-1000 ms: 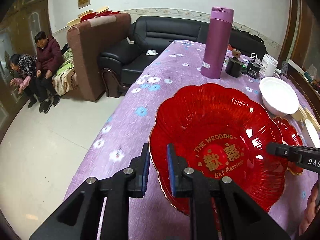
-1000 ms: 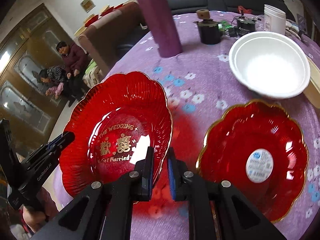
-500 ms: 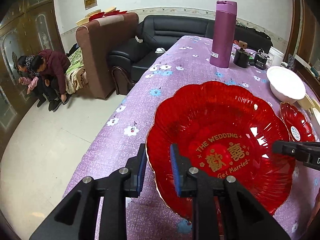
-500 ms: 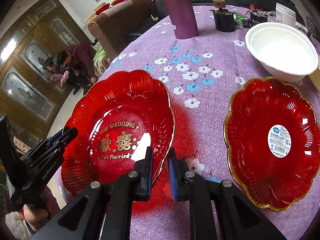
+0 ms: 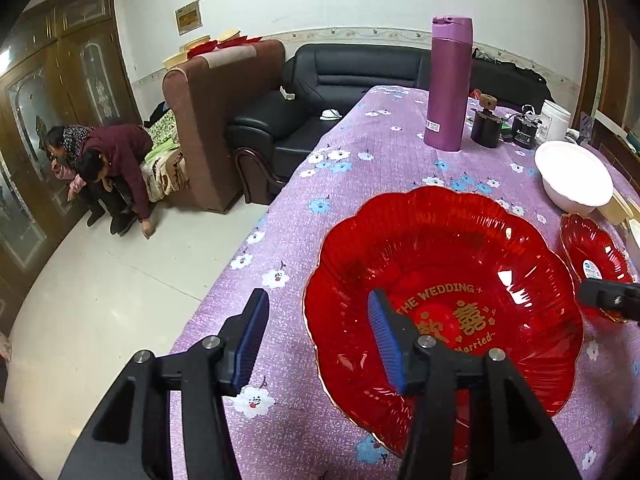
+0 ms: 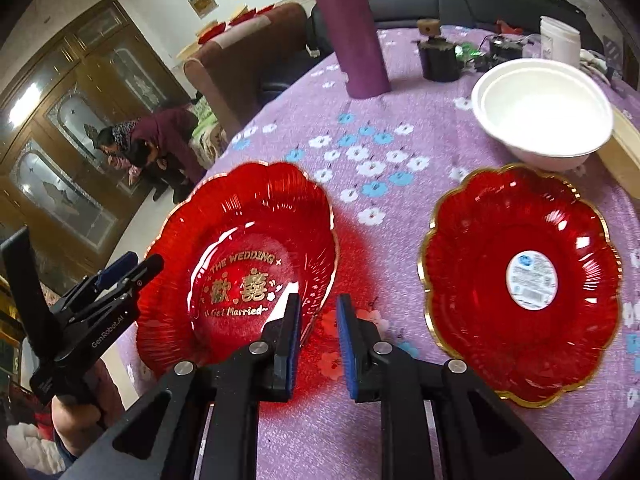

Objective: Organize plates and bowls

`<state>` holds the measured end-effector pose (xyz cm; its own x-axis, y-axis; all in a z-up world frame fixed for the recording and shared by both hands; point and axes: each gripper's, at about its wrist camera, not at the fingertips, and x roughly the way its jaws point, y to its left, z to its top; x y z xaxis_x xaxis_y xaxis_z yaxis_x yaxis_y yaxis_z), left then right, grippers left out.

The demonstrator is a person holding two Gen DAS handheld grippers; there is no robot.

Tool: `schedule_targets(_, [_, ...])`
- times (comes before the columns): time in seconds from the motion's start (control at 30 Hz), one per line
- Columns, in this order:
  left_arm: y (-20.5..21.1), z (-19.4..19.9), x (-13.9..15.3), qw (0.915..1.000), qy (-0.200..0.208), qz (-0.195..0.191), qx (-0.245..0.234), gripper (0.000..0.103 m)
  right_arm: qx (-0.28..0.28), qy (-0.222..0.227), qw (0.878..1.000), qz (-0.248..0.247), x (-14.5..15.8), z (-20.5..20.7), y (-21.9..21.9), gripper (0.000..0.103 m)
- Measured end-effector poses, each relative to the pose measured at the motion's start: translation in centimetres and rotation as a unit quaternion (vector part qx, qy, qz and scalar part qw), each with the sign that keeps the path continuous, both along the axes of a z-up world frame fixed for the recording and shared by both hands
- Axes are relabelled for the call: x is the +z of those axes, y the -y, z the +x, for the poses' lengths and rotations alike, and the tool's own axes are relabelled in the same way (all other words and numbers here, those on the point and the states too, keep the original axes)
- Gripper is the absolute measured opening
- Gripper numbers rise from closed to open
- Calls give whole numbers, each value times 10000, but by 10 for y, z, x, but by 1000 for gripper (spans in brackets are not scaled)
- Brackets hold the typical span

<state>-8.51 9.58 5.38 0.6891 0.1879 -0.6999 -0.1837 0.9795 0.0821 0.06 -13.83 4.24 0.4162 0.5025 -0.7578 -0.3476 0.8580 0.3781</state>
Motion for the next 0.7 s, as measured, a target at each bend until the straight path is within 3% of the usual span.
schedule_targets(0.17, [-1, -2, 6, 9997, 43, 218, 116, 60, -192, 62, 9996, 188, 6, -4, 24, 24])
schedule_targets(0.37, [-10, -3, 11, 9990, 41, 247, 358, 61, -399, 89, 9985, 363, 11, -10, 49, 26])
schedule_targets(0.7, [34, -9, 41, 9976, 351, 605, -21, 63, -762, 198, 9946, 670, 18, -15, 92, 31])
